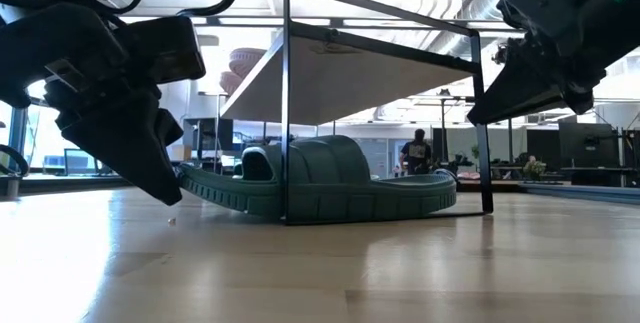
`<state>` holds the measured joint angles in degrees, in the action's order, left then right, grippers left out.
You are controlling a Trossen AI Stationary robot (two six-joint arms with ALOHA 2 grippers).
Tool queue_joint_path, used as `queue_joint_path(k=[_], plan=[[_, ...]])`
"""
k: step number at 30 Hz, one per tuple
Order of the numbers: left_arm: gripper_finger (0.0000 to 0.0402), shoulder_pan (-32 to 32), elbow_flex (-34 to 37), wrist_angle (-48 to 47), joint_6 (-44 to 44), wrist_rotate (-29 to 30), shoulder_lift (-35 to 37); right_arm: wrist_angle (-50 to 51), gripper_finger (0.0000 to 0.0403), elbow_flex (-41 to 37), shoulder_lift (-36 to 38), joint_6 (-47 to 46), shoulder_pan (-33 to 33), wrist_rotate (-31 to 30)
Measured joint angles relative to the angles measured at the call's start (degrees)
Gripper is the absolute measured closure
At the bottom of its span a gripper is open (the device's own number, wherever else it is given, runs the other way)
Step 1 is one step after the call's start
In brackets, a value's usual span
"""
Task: Pick and place slides into the shelf
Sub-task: Put the green slide under the shelf
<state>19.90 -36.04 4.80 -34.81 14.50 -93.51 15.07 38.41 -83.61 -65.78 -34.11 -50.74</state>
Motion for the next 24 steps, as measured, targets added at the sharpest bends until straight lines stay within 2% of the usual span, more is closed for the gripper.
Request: queue_joint_path(k=[8, 12, 18, 24], plan=[[0.0401, 0.0, 0.1, 1.8, 0.0, 0.6, 0.0, 0.3, 0.0401, 0.0, 0.0, -0.2, 0.0, -0.3], [0.0401, -0.1, 0.0, 2.2, 2.0, -3.0, -0.2, 0.1, 0.0402, 0.0, 0.0, -0.2, 0.1, -0.2], [0.0401, -1.5, 0.0, 5.9, 0.9, -3.6, -2.7, 0.1, 0.0402, 0.0, 0.0, -0.1, 0.1, -0.2], [0.0402, -3.4, -2.5, 5.1, 1.7, -2.8, -5.9, 0.6, 0.0402, 0.0, 0.0, -0.2, 0.1, -0.5]])
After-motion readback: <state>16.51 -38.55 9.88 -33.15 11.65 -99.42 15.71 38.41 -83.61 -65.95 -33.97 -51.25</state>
